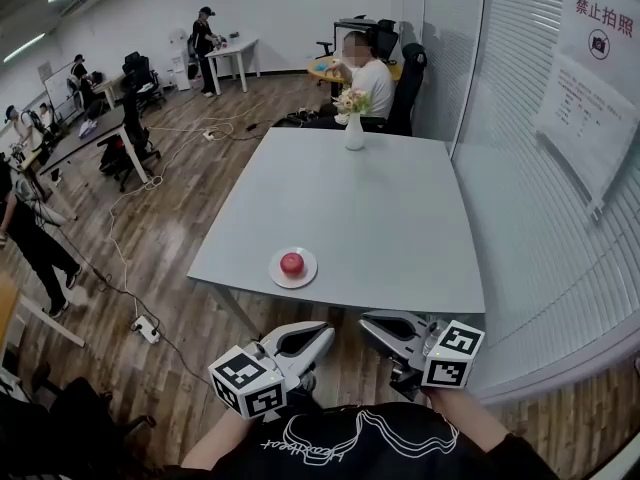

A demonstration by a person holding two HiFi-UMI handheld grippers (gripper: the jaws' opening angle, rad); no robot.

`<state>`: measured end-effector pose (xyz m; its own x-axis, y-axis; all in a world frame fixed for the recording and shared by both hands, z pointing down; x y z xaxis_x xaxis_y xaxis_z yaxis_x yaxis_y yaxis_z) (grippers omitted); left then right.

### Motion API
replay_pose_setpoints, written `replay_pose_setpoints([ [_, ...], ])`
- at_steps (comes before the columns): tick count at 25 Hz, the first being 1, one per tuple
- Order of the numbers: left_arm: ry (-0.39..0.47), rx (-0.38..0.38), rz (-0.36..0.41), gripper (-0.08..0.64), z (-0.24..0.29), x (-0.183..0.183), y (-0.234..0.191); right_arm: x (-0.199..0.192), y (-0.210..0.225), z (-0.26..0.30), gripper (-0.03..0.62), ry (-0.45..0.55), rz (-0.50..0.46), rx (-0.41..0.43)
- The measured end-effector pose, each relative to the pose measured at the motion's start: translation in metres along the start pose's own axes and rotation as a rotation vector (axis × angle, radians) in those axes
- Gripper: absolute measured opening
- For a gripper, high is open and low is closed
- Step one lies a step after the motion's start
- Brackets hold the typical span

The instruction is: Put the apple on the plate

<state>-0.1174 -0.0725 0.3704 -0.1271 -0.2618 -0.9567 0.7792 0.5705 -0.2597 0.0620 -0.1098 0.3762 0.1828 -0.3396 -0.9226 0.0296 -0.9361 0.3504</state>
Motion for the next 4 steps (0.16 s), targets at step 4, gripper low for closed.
replay_pose_setpoints([
  [4,0.006,0.006,0.011,0.014,-0.0051,-0.0006,0.0107,-0.0008,-0.0091,-0.0046,0.006,0.013,0.002,0.008],
])
Point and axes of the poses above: the fingertips, and each gripper's own axes: z forward along the fingers, y to its right, x out of its top, the point moved 8 cm from there along -z, backward along the fingers, and after that the axes turned 14 degrees about x, right-handed, at the moved point
